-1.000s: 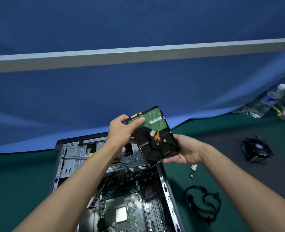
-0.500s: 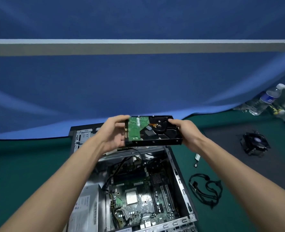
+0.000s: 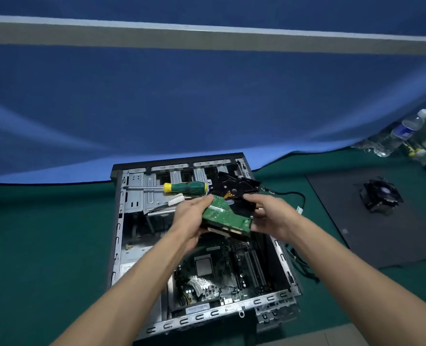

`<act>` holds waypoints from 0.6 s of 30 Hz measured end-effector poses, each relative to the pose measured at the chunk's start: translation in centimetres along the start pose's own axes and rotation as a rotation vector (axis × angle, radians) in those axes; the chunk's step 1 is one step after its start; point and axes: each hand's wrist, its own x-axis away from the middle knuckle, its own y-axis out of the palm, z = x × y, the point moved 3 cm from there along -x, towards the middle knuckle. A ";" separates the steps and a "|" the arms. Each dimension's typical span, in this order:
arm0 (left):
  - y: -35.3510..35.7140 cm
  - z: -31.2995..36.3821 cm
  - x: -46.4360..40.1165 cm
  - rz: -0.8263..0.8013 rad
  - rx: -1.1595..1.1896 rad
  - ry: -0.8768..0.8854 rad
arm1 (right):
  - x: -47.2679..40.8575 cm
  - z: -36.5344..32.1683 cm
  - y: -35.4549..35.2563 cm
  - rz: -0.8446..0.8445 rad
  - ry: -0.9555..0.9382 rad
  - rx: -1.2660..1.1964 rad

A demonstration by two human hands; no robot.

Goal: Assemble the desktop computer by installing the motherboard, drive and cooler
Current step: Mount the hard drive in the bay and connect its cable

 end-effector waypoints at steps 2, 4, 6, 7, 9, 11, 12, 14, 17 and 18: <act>0.9 -0.5 0.5 -0.026 -0.028 0.004 | -0.3 1.0 0.9 0.102 -0.016 -0.013; 1.4 -0.3 0.4 -0.068 -0.080 0.031 | -0.7 1.6 0.7 0.251 -0.033 0.015; 0.9 0.5 -0.3 -0.019 -0.341 0.208 | -0.5 1.8 -0.4 0.332 -0.022 0.065; 0.5 0.8 -0.7 0.031 -0.600 0.381 | -0.3 2.0 -1.0 0.333 -0.014 0.098; 0.4 0.6 -1.5 0.024 -1.175 0.729 | 0.2 2.2 -1.9 0.289 0.010 0.153; 0.5 -0.9 -2.7 -0.088 -1.668 0.883 | 0.7 2.5 -2.5 0.206 0.043 0.154; 0.4 -1.4 -3.1 -0.099 -1.836 0.927 | 0.9 2.7 -2.5 0.162 0.060 0.148; 0.1 -1.2 -2.9 -0.068 -1.961 1.019 | 1.0 3.2 -2.5 0.127 0.079 0.176; -1.2 -1.0 -2.6 -0.133 -1.924 1.175 | 0.9 4.0 -2.3 0.180 0.103 0.220; -1.9 -1.3 -2.4 -0.184 -1.924 1.170 | 0.8 4.2 -2.3 0.189 0.111 0.253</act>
